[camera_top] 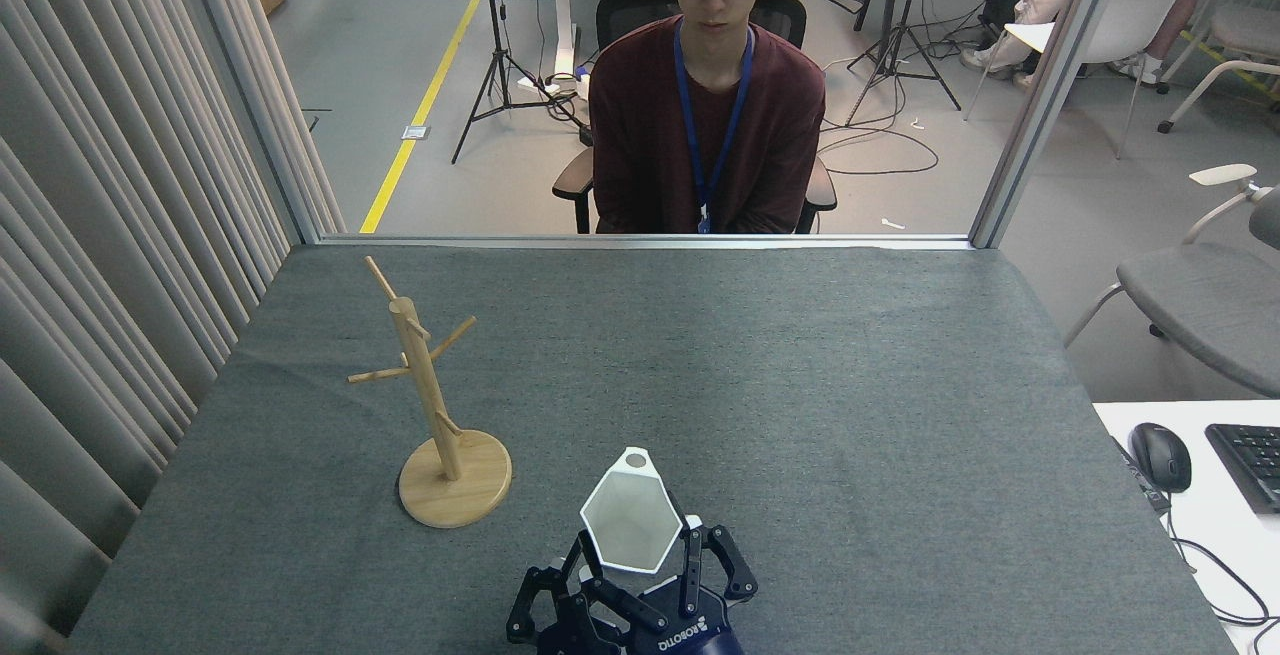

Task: Hang cup on storage rack
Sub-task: 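Grasp the white cup with the left gripper beside the right gripper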

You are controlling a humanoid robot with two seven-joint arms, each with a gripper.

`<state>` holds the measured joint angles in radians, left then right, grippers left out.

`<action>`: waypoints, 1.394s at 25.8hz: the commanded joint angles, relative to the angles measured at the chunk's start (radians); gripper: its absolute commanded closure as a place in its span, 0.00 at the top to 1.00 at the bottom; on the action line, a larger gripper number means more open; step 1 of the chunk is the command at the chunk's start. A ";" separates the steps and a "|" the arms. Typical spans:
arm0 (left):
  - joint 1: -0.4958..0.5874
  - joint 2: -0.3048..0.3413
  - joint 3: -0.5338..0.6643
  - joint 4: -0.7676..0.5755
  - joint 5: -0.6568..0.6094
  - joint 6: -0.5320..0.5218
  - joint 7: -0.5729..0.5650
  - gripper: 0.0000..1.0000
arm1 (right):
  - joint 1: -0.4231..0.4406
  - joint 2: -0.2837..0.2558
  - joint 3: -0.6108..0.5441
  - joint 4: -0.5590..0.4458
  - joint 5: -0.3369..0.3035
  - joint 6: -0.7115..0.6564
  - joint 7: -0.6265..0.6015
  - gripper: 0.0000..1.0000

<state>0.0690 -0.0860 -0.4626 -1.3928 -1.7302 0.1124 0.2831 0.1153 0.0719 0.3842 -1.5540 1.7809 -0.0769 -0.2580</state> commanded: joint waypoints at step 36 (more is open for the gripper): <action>-0.017 -0.003 0.004 -0.014 0.009 0.016 0.001 0.49 | 0.041 -0.011 0.039 -0.012 -0.008 0.019 -0.083 0.99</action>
<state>0.0527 -0.0889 -0.4585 -1.4069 -1.7215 0.1291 0.2843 0.1570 0.0613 0.4223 -1.5563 1.7738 -0.0561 -0.3166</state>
